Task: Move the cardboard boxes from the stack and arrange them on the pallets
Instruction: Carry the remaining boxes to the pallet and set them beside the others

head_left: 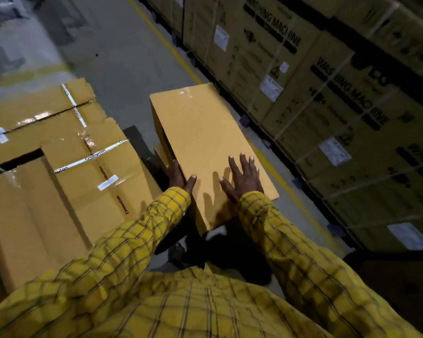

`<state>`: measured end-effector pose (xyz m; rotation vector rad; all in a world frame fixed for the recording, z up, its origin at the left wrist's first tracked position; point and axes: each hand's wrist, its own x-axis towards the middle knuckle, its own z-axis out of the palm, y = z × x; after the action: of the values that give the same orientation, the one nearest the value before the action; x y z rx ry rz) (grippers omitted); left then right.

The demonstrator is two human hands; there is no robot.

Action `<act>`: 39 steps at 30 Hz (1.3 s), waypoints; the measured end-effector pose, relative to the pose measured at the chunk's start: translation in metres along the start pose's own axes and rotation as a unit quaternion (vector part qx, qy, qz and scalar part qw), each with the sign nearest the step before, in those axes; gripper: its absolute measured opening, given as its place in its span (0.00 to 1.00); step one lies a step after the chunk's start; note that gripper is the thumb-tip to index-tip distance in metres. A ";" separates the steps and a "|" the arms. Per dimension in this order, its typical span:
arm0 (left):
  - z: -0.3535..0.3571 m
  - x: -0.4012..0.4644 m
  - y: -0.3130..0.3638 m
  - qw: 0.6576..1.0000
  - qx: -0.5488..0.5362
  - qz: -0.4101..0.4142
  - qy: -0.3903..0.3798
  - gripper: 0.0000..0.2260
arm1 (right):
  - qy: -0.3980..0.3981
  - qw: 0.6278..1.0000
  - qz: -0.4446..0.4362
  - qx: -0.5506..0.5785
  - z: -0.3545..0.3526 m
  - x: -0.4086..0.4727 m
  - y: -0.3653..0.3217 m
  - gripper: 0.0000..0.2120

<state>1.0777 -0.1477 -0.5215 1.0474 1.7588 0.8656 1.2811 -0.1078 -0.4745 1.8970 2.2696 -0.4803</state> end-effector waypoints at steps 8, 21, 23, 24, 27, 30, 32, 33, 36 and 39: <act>0.005 0.036 0.004 0.997 -0.007 -0.061 0.045 0.39 | -0.012 0.999 -0.041 -0.009 -0.005 0.071 0.011 0.39; 0.030 0.064 0.030 0.974 -0.071 -0.175 0.126 0.41 | -0.096 0.994 -0.044 0.026 -0.012 0.158 0.055 0.44; 0.036 0.065 0.030 0.967 -0.082 -0.195 0.144 0.43 | -0.103 0.992 -0.022 0.072 -0.012 0.164 0.061 0.47; 0.037 0.065 0.030 0.965 -0.083 -0.199 0.147 0.45 | -0.107 0.990 -0.016 0.086 -0.013 0.167 0.062 0.49; 0.038 0.068 0.034 0.965 -0.075 -0.202 0.152 0.48 | -0.105 0.989 -0.020 0.101 -0.021 0.173 0.059 0.51; 0.027 0.065 0.043 0.965 -0.072 -0.188 0.169 0.48 | -0.090 0.989 -0.039 0.109 -0.037 0.172 0.050 0.50; 0.013 0.059 0.048 0.965 -0.073 -0.171 0.185 0.48 | -0.077 0.989 -0.060 0.111 -0.050 0.167 0.037 0.50; 0.003 0.054 0.050 0.964 -0.072 -0.166 0.194 0.48 | -0.066 0.989 -0.073 0.110 -0.057 0.164 0.027 0.50; -0.038 0.035 0.044 0.958 -0.069 -0.150 0.234 0.49 | -0.031 0.987 -0.120 0.106 -0.070 0.154 -0.018 0.49; -0.093 0.008 0.029 0.947 -0.071 -0.139 0.282 0.48 | -0.018 0.979 -0.167 0.119 -0.070 0.138 -0.079 0.49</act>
<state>0.9984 -0.1400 -0.4650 0.4548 2.2066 1.1636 1.1842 0.0321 -0.4399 1.5802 2.6183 -0.8571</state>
